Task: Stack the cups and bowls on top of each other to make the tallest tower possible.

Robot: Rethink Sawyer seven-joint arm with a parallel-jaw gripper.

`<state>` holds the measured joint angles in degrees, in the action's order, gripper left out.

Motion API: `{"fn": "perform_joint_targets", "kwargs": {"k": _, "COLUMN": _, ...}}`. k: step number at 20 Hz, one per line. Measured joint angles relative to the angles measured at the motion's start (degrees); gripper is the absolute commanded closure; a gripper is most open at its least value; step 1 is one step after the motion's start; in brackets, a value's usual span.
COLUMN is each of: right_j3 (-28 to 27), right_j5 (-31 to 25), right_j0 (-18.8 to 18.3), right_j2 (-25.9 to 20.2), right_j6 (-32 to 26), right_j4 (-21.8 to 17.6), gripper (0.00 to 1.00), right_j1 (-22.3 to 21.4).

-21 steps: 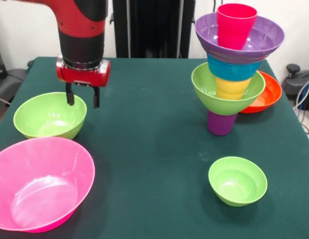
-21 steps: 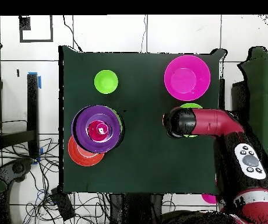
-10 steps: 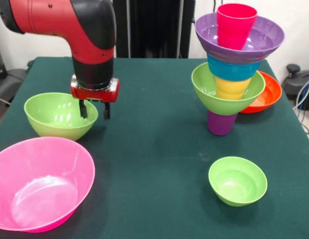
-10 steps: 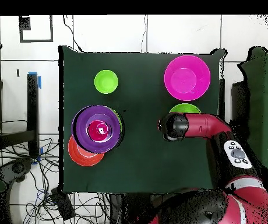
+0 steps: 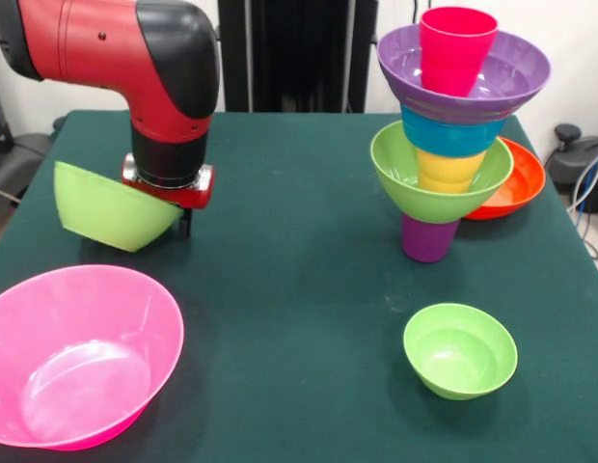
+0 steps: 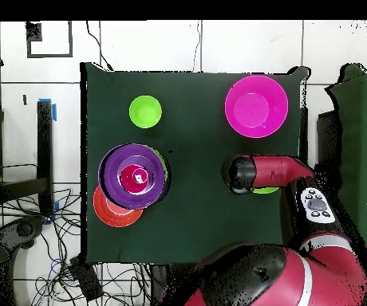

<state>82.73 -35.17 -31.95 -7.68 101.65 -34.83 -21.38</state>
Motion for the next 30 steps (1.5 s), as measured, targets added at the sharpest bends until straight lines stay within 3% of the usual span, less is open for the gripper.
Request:
{"fn": "perform_joint_targets", "kwargs": {"k": 1, "right_j3": -0.26, "right_j5": -0.01, "right_j0": 0.31, "right_j2": 0.29, "right_j6": 0.0, "right_j4": 0.01, "gripper": 0.0, "right_j1": 0.11}}
{"fn": "perform_joint_targets", "kwargs": {"k": 2, "right_j3": -0.48, "right_j5": -0.1, "right_j0": 0.72, "right_j2": 0.57, "right_j6": 0.0, "right_j4": -0.07, "gripper": 1.0, "right_j1": 0.09}}
{"fn": "perform_joint_targets", "kwargs": {"k": 17, "right_j3": -2.0, "right_j5": -0.74, "right_j0": 1.06, "right_j2": 2.69, "right_j6": 0.0, "right_j4": -0.08, "gripper": 1.0, "right_j1": -2.4}}
{"fn": "perform_joint_targets", "kwargs": {"k": 22, "right_j3": -1.98, "right_j5": -5.65, "right_j0": 1.11, "right_j2": 2.96, "right_j6": 0.0, "right_j4": 0.75, "gripper": 1.0, "right_j1": -5.96}}
{"fn": "perform_joint_targets", "kwargs": {"k": 23, "right_j3": -1.97, "right_j5": -9.81, "right_j0": 1.12, "right_j2": 2.89, "right_j6": 0.0, "right_j4": 1.94, "gripper": 1.0, "right_j1": -7.89}}
{"fn": "perform_joint_targets", "kwargs": {"k": 30, "right_j3": -2.19, "right_j5": -22.61, "right_j0": 1.31, "right_j2": 2.71, "right_j6": 0.0, "right_j4": 4.34, "gripper": 1.0, "right_j1": -12.4}}
